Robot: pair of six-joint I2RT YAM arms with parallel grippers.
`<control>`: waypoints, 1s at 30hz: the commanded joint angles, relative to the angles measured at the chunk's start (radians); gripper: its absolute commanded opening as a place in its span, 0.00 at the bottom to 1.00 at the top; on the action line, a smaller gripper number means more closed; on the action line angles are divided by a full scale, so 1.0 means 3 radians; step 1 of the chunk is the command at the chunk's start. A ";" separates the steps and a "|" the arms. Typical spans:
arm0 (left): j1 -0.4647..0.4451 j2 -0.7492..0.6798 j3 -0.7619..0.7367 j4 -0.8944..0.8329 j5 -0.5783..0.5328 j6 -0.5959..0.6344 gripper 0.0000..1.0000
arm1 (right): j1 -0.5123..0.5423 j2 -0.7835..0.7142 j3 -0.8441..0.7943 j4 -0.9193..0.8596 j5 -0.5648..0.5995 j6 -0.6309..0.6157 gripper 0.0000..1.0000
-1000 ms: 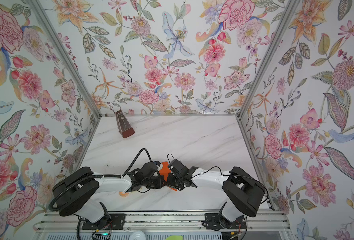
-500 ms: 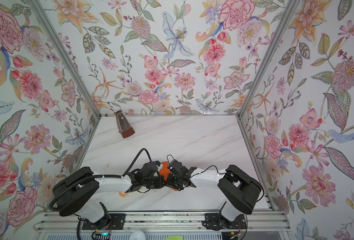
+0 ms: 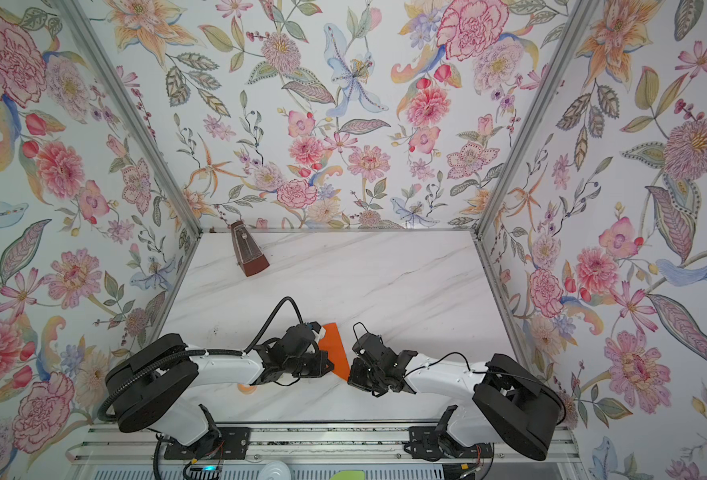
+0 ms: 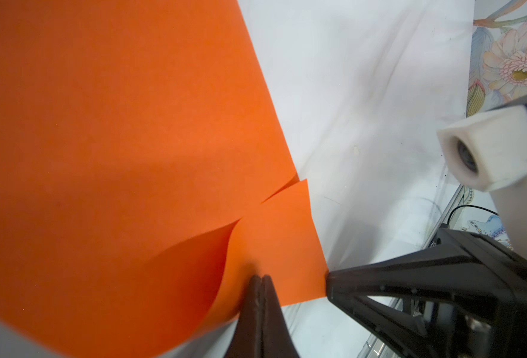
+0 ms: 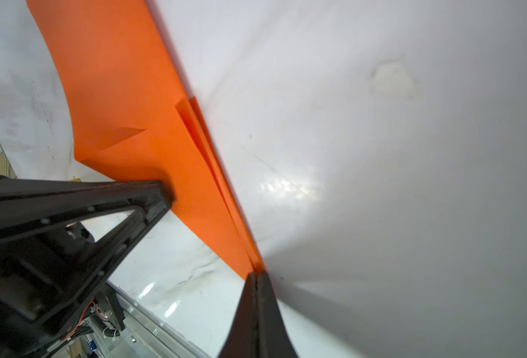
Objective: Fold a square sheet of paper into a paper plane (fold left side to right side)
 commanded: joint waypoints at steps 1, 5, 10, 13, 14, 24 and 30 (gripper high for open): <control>-0.0020 0.0138 -0.0095 -0.0353 -0.0108 0.0006 0.00 | -0.0002 -0.0167 -0.0062 -0.0851 0.0158 0.0028 0.00; -0.0020 0.0146 -0.0073 -0.0358 -0.0095 0.0011 0.00 | -0.0024 -0.0379 0.0215 -0.0767 0.0185 -0.0043 0.00; -0.0026 0.0139 -0.0039 -0.0400 -0.0102 0.0035 0.00 | -0.0044 -0.0046 0.0472 -0.0347 -0.0100 -0.0188 0.02; -0.0023 0.0139 -0.0019 -0.0433 -0.0105 0.0052 0.00 | -0.0055 0.0266 0.0694 -0.0331 -0.0177 -0.0317 0.03; -0.0018 0.0133 -0.0012 -0.0436 -0.0105 0.0056 0.00 | -0.0056 0.0350 0.0735 -0.0317 -0.0191 -0.0341 0.03; -0.0015 0.0094 0.0025 -0.0547 -0.0158 0.0110 0.00 | -0.0161 0.0908 0.0617 -0.0245 -0.0290 -0.0411 0.02; 0.0075 -0.0013 0.0004 -0.0826 -0.0283 0.0262 0.00 | -0.0198 0.0918 0.0406 -0.0190 -0.0307 -0.0368 0.01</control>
